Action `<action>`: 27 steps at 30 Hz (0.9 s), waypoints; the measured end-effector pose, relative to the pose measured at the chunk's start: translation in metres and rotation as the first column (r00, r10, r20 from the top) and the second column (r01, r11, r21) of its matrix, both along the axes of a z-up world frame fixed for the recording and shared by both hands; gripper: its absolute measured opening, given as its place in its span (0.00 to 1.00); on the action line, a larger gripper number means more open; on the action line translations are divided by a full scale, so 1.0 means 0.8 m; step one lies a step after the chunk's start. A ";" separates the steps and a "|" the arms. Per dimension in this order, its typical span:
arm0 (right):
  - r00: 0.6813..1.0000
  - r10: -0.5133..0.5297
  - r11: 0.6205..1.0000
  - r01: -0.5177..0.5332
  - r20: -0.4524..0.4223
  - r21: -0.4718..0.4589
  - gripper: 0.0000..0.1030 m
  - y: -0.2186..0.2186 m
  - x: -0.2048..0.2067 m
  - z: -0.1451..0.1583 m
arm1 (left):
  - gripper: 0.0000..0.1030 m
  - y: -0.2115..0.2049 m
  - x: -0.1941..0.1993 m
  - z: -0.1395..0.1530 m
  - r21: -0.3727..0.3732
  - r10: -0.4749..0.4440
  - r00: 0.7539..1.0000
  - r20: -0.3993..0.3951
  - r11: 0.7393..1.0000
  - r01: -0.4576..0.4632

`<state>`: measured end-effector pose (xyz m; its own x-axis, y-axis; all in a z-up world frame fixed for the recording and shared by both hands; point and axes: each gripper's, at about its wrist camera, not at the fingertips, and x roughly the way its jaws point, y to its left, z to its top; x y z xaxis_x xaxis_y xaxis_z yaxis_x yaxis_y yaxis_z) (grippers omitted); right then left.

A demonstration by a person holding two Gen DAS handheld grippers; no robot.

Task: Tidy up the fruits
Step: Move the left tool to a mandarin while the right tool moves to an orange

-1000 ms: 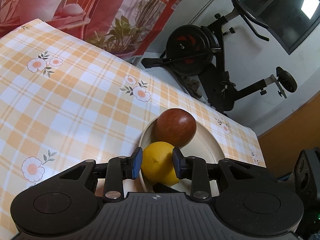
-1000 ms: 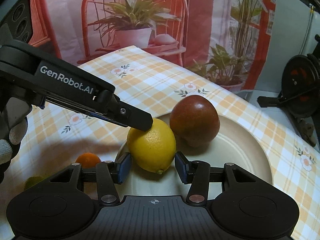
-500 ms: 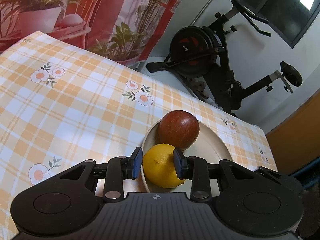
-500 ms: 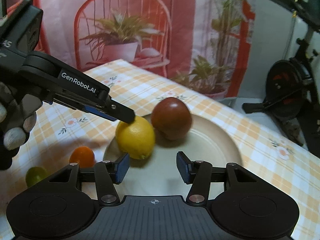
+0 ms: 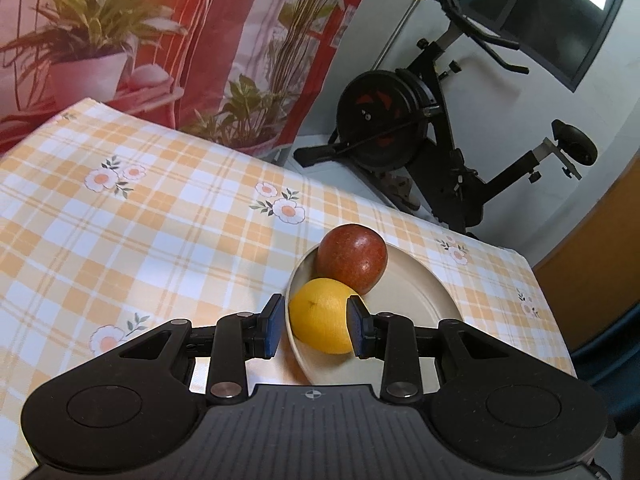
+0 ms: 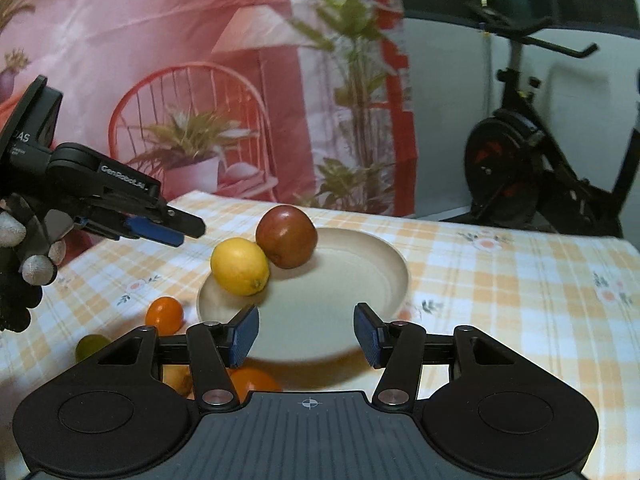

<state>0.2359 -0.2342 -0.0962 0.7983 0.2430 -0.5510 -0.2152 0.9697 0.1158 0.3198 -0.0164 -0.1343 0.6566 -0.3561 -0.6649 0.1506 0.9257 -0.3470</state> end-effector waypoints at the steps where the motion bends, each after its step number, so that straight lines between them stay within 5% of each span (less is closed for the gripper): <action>1: 1.000 -0.009 1.000 0.009 0.005 0.008 0.48 -0.001 -0.006 -0.002 | 0.34 0.000 -0.005 0.002 0.007 0.000 1.000 0.009 1.000 -0.001; 11: 0.999 -0.040 0.995 0.038 0.019 0.089 0.48 -0.006 -0.031 -0.025 | 0.35 0.003 -0.061 0.016 0.073 0.015 0.995 0.094 0.997 -0.022; 27: 0.999 0.047 0.999 -0.047 -0.002 -0.018 0.47 0.028 -0.035 -0.033 | 0.39 0.013 -0.107 0.011 0.126 0.074 0.989 0.125 0.988 -0.090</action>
<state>0.2082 -0.2115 -0.1228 0.7854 0.2707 -0.5566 -0.2608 0.9603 0.0991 0.2342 -0.0056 -0.1259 0.7578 -0.2128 -0.6169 0.1052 0.9728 -0.2064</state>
